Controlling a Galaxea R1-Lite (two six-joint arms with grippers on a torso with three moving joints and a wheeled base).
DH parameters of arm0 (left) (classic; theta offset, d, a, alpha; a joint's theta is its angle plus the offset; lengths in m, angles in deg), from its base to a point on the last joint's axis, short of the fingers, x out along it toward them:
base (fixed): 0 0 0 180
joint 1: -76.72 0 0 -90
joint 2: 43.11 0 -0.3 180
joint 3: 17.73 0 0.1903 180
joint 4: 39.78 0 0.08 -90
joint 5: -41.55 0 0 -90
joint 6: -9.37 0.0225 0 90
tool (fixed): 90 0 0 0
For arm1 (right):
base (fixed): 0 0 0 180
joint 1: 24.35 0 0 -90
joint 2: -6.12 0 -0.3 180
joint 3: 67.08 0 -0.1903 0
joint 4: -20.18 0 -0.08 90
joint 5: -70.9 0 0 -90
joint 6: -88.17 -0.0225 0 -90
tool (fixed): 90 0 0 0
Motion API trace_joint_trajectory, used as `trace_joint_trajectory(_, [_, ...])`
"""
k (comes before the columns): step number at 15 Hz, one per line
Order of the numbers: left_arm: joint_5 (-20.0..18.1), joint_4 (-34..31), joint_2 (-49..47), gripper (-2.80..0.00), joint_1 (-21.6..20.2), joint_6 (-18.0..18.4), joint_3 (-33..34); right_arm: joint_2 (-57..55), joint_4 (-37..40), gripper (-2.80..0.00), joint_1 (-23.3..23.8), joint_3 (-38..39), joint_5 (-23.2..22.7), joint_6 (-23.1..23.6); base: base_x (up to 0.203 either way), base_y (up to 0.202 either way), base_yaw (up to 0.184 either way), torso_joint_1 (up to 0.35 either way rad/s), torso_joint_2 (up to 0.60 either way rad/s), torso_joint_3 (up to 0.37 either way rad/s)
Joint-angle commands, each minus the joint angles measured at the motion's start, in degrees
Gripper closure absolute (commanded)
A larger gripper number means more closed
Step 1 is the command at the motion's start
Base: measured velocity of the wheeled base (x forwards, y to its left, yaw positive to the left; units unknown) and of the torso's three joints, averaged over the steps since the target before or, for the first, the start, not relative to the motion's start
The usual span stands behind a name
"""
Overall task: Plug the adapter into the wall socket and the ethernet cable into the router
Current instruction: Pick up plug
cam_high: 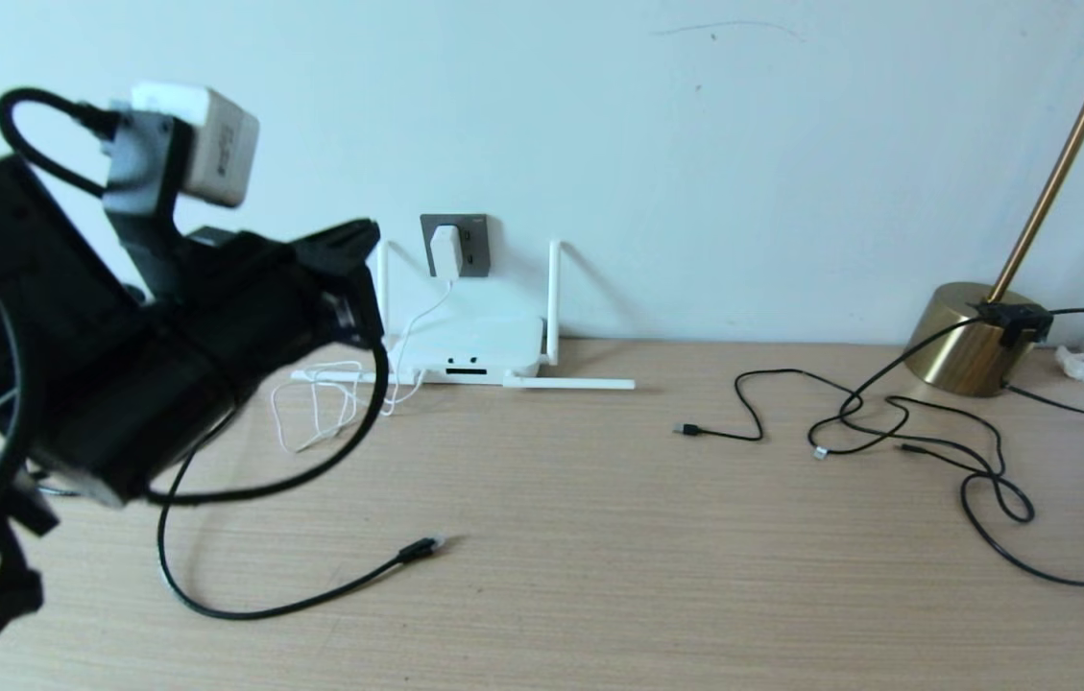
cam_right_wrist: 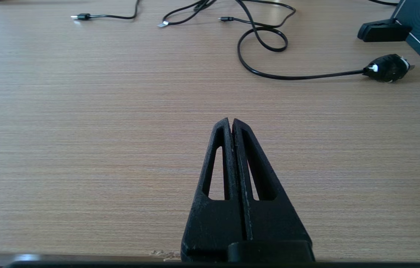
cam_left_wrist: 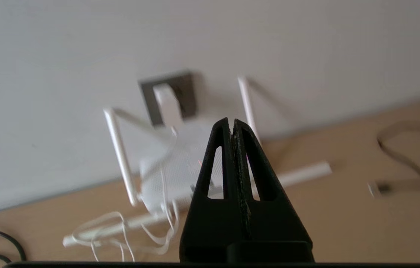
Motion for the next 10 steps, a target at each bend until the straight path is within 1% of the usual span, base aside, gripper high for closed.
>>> trace_joint_trajectory(1, [-4.6,0.2,5.0,0.00,1.3,3.2,11.9,0.0,0.0,0.00,0.0,0.0,0.0,0.0,0.000,0.000,0.000,0.000,0.00,0.000])
trace_joint_trajectory(2, [-7.6,-0.6,6.2,0.00,1.6,4.6,15.7,0.0,0.0,0.00,0.0,0.0,0.0,0.0,0.000,0.000,0.000,0.000,0.00,0.000])
trace_joint_trajectory(3, [-11.8,-3.8,7.7,0.00,1.7,6.0,18.3,0.1,0.0,0.00,0.0,0.0,0.0,0.0,0.000,0.000,0.000,0.000,0.00,0.000])
trace_joint_trajectory(4, [-13.7,-8.5,8.9,0.00,1.8,6.7,18.9,0.0,0.0,0.00,0.0,0.0,0.0,-0.1,0.000,0.000,0.000,0.000,0.00,0.000])
trace_joint_trajectory(6, [-17.2,-18.8,11.0,0.00,1.8,7.1,18.3,0.0,0.0,0.00,0.0,0.0,0.0,0.0,0.000,0.000,0.000,0.000,0.00,0.000])
trace_joint_trajectory(7, [-19.5,-23.8,11.3,0.00,1.9,7.2,16.8,0.0,0.0,0.00,0.0,0.0,0.0,-0.1,0.000,0.000,0.000,0.000,0.00,0.000])
trace_joint_trajectory(8, [-20.9,-27.6,11.1,0.00,1.9,7.6,15.0,0.1,0.0,0.00,0.0,0.0,0.0,-0.1,0.000,0.000,0.000,0.000,0.00,0.000])
trace_joint_trajectory(9, [-21.9,-31.7,10.9,0.00,2.0,9.1,13.6,0.1,0.0,0.00,0.0,0.0,0.0,-0.1,0.000,0.000,0.000,0.000,0.00,0.000])
trace_joint_trajectory(10, [-23.2,-34.7,10.8,-2.69,2.1,10.6,13.2,0.1,0.0,0.00,0.0,0.0,0.0,0.0,0.000,0.000,0.000,0.000,0.00,0.000])
